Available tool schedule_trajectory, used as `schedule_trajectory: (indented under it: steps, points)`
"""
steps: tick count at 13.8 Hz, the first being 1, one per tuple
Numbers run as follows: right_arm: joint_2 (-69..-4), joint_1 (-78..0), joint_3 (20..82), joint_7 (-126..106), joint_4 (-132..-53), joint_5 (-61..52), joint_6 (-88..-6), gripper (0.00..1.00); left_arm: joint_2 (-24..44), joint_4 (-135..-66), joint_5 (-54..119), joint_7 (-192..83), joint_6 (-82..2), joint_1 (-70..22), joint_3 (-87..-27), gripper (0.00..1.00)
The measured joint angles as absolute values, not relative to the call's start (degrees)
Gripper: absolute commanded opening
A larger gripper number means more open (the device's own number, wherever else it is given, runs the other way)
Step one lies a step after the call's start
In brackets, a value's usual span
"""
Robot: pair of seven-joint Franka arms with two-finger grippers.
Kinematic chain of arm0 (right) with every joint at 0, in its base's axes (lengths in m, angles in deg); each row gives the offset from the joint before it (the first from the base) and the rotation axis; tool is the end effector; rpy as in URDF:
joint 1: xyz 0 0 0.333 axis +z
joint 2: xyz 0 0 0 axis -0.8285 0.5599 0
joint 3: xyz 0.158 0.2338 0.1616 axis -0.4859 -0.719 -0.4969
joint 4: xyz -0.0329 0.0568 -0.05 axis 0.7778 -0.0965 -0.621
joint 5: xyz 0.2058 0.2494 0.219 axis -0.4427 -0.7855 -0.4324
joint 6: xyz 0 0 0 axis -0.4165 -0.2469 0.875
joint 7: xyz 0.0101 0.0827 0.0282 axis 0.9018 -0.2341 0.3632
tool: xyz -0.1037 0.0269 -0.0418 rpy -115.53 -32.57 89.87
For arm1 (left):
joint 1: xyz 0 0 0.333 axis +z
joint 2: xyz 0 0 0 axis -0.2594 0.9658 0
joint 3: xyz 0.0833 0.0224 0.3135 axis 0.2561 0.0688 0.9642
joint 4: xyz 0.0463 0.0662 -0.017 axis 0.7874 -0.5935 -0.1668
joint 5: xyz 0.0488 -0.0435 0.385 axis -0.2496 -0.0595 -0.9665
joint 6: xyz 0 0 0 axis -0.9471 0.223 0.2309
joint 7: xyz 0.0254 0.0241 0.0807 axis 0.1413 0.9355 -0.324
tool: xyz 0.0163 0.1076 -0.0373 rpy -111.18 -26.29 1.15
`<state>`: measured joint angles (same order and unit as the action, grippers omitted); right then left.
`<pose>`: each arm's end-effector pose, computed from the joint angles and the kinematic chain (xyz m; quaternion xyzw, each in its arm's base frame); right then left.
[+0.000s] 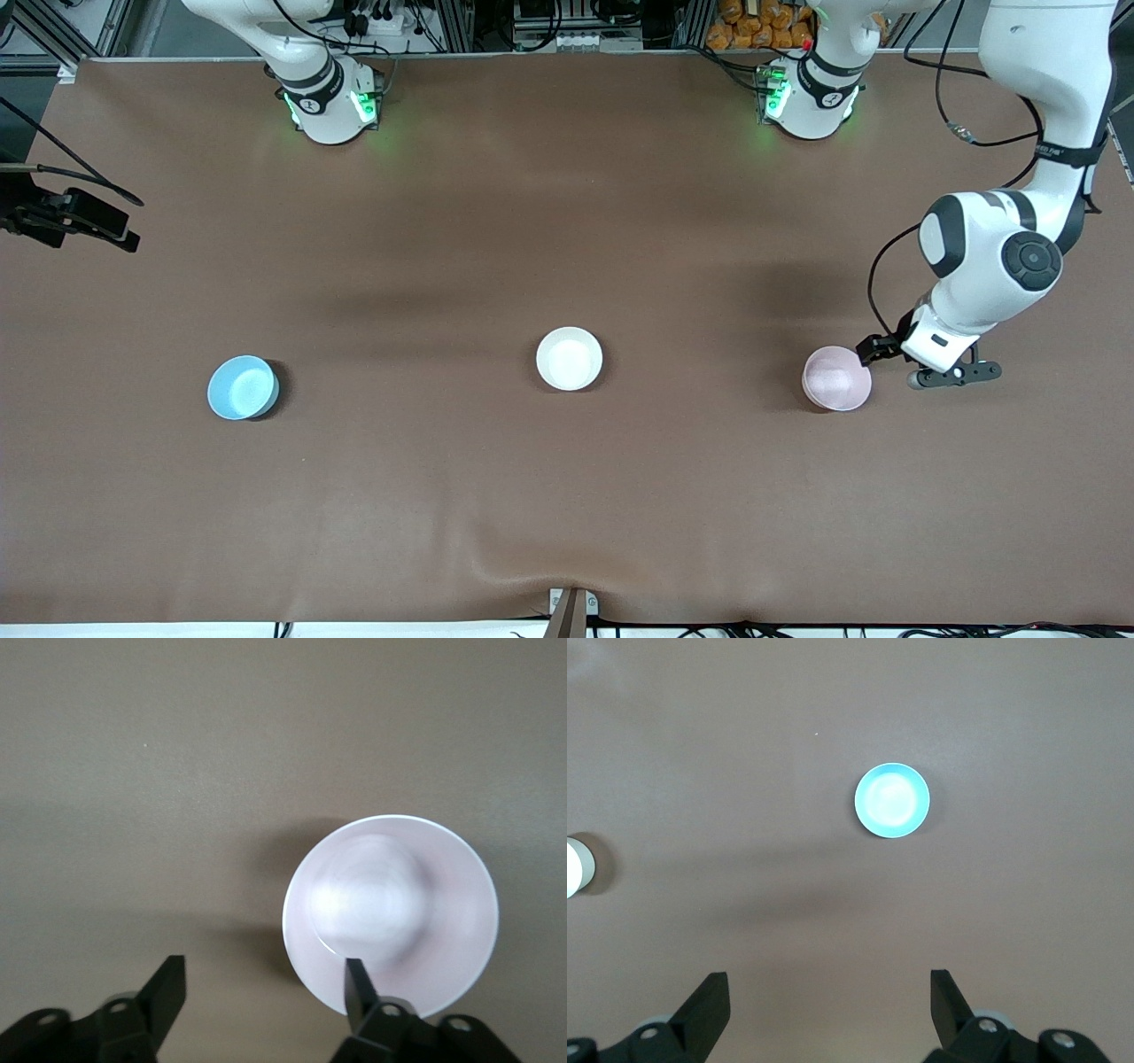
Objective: Stack pink and blue bowls on white bowl
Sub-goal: 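Move the left gripper down over the pale pink bowl, then close the left gripper on the pink bowl's rim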
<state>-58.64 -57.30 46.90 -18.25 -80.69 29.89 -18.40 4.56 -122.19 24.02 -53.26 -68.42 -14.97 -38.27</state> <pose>0.5545 -0.0191 0.6336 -0.9985 0.0479 0.0139 0.0223 0.5868 0.0077 0.2549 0.9978 0.0556 0.0359 0.0017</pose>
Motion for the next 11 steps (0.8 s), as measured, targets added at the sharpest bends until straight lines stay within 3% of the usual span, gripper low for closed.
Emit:
schedule_trajectory:
  steps: [3, 6, 11]
  points:
    - [-58.64, -57.30, 46.90, -18.25, -80.69, 29.89, -18.40, 1.00, 5.96, -122.15, 24.02, -53.26, -69.39, -14.95, -38.27, 0.64]
    - [-58.64, -57.30, 46.90, -18.25, -80.69, 29.89, -18.40, 1.00, 7.35, -122.12, 24.02, -53.26, -70.96, -14.95, -38.28, 0.53]
    - [-58.64, -57.30, 46.90, -18.25, -80.69, 29.89, -18.40, 1.00, 9.67, -122.03, 24.02, -53.26, -73.35, -14.95, -38.36, 0.23]
